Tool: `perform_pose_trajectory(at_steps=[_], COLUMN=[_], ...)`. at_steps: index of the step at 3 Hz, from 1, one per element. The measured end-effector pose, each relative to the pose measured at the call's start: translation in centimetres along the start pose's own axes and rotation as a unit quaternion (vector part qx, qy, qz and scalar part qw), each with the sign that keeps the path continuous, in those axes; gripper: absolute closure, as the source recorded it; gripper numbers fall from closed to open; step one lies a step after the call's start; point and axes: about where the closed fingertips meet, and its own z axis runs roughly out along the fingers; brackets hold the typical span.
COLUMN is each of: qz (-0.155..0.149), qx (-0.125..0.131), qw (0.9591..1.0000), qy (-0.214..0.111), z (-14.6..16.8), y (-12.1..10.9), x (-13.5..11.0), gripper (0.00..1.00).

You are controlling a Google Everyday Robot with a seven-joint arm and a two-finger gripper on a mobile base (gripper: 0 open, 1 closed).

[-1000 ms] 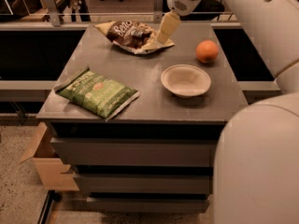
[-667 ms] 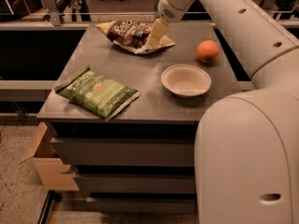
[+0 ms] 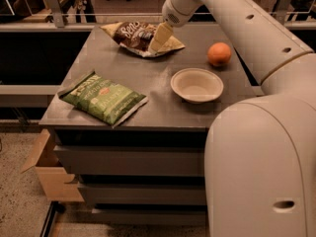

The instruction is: Move brown chip bag near green jalapeno chip bag

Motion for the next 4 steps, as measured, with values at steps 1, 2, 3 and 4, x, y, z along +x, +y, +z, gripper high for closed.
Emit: perform_pose_trajectory(at_steps=[1, 2, 3, 4], qz=[0.008, 0.023, 0.041, 0.062], qx=[0.006, 0.016, 0.022, 0.031], qw=[0.9998, 0.9994, 0.9986, 0.9971], qy=[-0.018, -0.022, -0.026, -0.032], z=[2.7, 5.0, 7.1, 8.9], y=[0.6, 1.0, 0.9, 0.2], x=[-1.1, -1.6, -1.9, -1.5], gripper=[0.0, 0.0, 0.0, 0.17])
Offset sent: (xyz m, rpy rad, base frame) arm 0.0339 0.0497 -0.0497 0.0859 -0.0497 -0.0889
